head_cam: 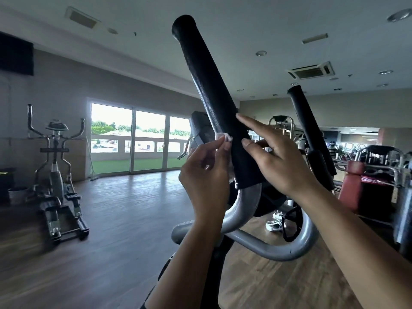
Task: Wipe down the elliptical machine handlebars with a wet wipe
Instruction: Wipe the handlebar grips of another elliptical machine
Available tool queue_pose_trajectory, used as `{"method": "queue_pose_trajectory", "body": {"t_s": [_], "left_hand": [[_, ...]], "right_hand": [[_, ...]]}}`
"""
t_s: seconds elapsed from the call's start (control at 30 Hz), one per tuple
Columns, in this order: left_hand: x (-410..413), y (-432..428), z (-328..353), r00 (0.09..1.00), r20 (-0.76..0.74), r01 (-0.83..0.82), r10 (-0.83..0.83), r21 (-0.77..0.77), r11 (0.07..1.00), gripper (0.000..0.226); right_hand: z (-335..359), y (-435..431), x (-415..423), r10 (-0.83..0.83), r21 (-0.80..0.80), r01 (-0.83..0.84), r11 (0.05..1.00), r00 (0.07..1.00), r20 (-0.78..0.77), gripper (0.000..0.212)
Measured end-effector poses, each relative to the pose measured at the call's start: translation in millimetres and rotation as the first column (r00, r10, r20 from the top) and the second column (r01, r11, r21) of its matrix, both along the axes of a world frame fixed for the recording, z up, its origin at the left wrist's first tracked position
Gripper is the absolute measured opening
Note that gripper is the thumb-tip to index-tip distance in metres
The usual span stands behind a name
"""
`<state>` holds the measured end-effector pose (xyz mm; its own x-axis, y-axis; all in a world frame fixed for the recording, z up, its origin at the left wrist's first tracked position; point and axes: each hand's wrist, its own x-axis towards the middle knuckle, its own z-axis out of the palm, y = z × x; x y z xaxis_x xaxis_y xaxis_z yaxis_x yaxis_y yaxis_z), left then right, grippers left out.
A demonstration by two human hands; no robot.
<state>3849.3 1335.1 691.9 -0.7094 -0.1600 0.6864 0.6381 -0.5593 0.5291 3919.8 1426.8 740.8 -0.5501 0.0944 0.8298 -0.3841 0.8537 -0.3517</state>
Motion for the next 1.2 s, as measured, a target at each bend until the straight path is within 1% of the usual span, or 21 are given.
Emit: {"method": "queue_pose_trajectory", "body": {"t_s": [0.07,0.17,0.27,0.37,0.57,0.67,0.7,0.77,0.87,0.93,1.03,1.13,1.2], "left_hand": [[4,1,-9,1.0,-0.017,0.0,-0.001,-0.027,1.0,0.005],[7,-2,-20,0.999,-0.022,0.047,-0.049,-0.056,0.997,0.009],[8,-3,-22,0.996,-0.002,0.087,-0.087,-0.03,0.996,0.006],[10,0,-23,0.999,-0.005,0.053,-0.053,-0.009,0.999,0.008],[8,-6,-32,0.997,-0.061,0.04,-0.047,-0.101,0.994,0.008],[12,-5,-29,0.999,-0.021,0.046,-0.047,-0.049,0.998,0.008],[15,-4,-29,1.0,-0.016,0.022,-0.023,-0.048,0.999,0.009],[20,-1,-35,1.0,-0.022,-0.024,0.022,-0.092,0.996,0.01],[22,-6,-43,1.0,-0.023,0.017,-0.021,-0.147,0.989,0.009],[16,-10,-38,0.998,0.026,0.06,-0.057,-0.118,0.991,0.004],[-2,-7,-15,0.99,0.104,0.091,-0.09,-0.002,0.996,0.016],[-10,2,-4,0.974,0.098,0.197,-0.203,0.069,0.978,0.014],[-10,5,-10,0.974,0.071,0.208,-0.214,0.073,0.975,0.011]], "right_hand": [[-1,1,0,-0.015,0.021,0.015,1.0,1.0,-0.007,0.045],[-1,2,-1,-0.035,0.042,0.035,0.998,0.999,-0.01,0.046],[-2,1,-1,-0.033,0.035,0.033,0.999,0.999,-0.019,0.046],[-4,2,-2,-0.035,0.03,0.036,0.999,0.999,-0.03,0.045],[-12,2,7,-0.037,0.027,0.037,0.999,0.999,-0.02,0.046],[-21,2,12,-0.025,0.013,0.025,1.0,1.0,-0.014,0.047],[-24,2,14,-0.024,0.005,0.024,1.0,1.0,-0.009,0.047],[-28,4,15,-0.03,-0.007,0.03,1.0,0.999,-0.012,0.048],[-28,5,15,-0.032,-0.023,0.032,0.999,0.999,-0.015,0.048],[-25,3,13,-0.029,-0.044,0.028,0.999,0.999,-0.036,0.046],[-13,-3,4,-0.036,-0.048,0.032,0.998,0.997,-0.072,0.044],[-2,-7,-8,-0.045,-0.024,0.043,0.999,0.994,-0.101,0.044],[1,-7,-15,-0.064,0.001,0.065,0.998,0.992,-0.109,0.044]]}}
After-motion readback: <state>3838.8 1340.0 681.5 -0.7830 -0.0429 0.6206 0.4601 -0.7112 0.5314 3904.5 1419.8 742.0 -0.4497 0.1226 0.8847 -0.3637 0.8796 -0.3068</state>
